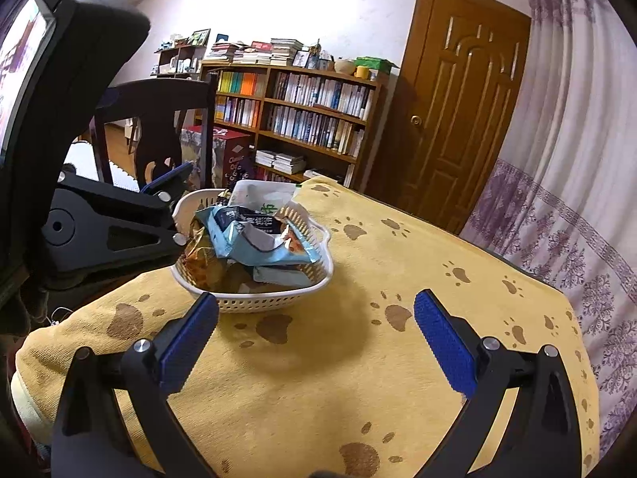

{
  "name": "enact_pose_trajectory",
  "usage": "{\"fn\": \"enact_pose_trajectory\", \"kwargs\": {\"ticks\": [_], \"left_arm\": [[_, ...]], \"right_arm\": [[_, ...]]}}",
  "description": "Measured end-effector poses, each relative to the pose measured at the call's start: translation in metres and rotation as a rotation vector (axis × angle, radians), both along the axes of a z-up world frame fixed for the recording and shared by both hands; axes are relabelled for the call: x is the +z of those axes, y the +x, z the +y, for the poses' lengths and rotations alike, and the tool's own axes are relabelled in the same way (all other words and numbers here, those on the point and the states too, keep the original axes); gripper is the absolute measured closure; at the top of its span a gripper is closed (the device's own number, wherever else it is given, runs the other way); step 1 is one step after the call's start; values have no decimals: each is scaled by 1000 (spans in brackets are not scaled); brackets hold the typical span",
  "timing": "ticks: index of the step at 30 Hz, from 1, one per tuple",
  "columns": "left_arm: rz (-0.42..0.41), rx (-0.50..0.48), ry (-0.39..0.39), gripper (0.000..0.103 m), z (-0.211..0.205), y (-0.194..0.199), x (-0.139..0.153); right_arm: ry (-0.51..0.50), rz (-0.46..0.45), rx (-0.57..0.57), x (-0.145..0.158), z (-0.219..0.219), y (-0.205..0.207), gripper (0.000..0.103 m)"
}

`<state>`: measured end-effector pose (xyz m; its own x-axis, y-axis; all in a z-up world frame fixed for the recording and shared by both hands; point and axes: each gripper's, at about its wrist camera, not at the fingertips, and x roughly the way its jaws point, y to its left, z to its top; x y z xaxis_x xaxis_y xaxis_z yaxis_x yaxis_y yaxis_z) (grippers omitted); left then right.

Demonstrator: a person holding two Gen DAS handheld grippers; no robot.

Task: Organize snacks

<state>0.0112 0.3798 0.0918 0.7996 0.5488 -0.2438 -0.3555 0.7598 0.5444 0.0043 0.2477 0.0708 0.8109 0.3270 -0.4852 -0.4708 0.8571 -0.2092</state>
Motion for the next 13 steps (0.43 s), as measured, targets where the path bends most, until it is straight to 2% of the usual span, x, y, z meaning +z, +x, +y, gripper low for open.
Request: {"fn": "enact_pose_trajectory", "kwargs": {"ticks": [13], "left_arm": [[1,-9,5,3,-3,0,-1]], "right_arm": [[-12,28,-30,-5,-3,7,5]]}}
